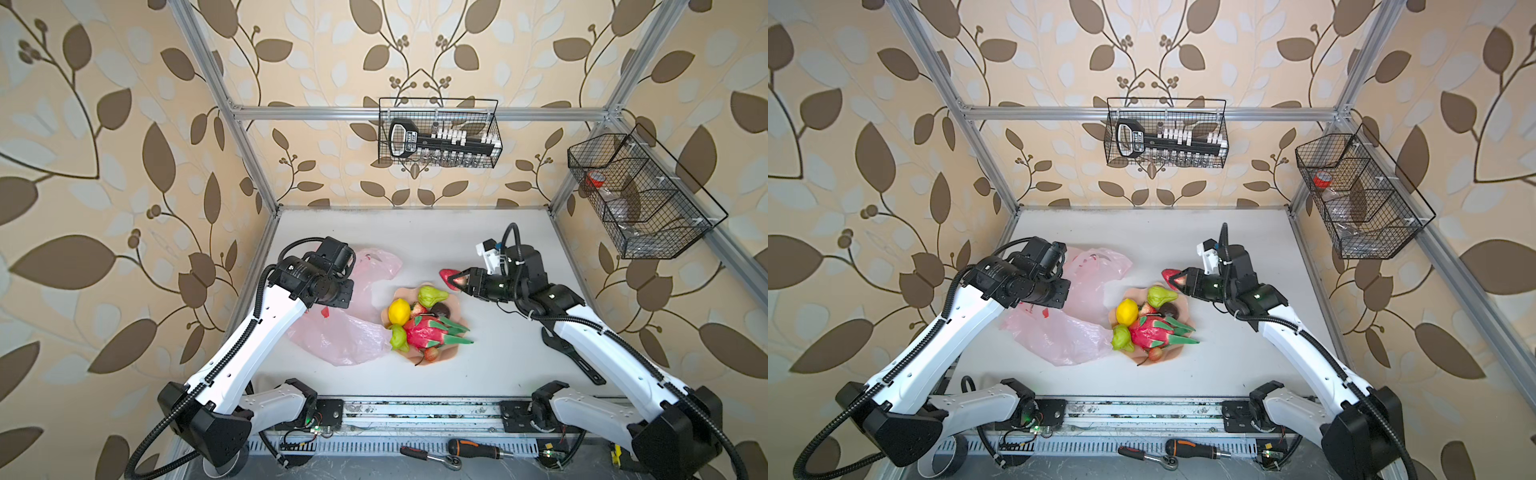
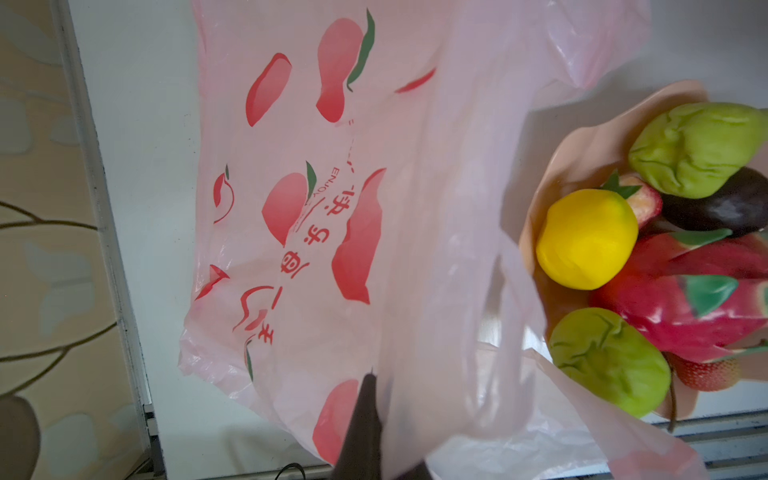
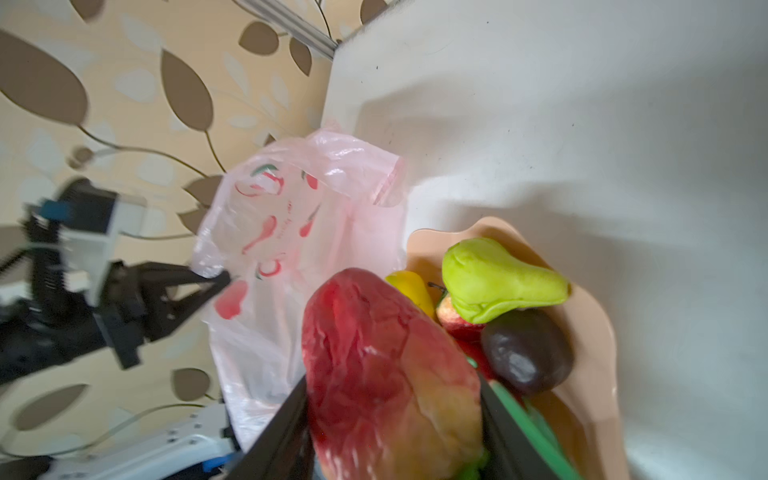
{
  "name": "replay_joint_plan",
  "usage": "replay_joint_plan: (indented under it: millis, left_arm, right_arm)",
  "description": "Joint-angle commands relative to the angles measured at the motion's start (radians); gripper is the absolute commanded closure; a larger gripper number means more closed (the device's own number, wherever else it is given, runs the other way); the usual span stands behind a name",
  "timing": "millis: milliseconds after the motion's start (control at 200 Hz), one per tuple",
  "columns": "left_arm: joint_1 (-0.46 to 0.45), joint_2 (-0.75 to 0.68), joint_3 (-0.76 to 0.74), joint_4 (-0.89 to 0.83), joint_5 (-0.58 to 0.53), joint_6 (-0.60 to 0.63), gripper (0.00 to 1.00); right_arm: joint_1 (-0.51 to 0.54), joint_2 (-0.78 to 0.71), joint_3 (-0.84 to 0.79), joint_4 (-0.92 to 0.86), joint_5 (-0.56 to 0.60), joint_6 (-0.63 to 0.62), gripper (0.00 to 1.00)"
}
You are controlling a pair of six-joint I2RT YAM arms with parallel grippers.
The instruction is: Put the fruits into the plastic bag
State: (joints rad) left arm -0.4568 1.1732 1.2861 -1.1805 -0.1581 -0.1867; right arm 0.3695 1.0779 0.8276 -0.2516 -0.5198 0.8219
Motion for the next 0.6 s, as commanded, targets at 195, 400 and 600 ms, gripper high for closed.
replay_joint_plan:
  millis: [195,400,600]
  left_arm:
    - [0.003,-0.015,0.013,0.006,0.097,-0.031,0.97]
    - [0.003,-0.037,0.041,-0.012,0.106,-0.027,0.97]
    - [0.003,-0.055,0.079,-0.031,0.111,-0.020,0.97]
  right_arm:
    - [0.148,0.034,-0.084,0.365,-0.050,0.470,0.76]
    - [0.280,0.181,-0.075,0.521,0.033,0.567,0.77]
    - [0.360,0.335,0.030,0.554,0.061,0.578,0.77]
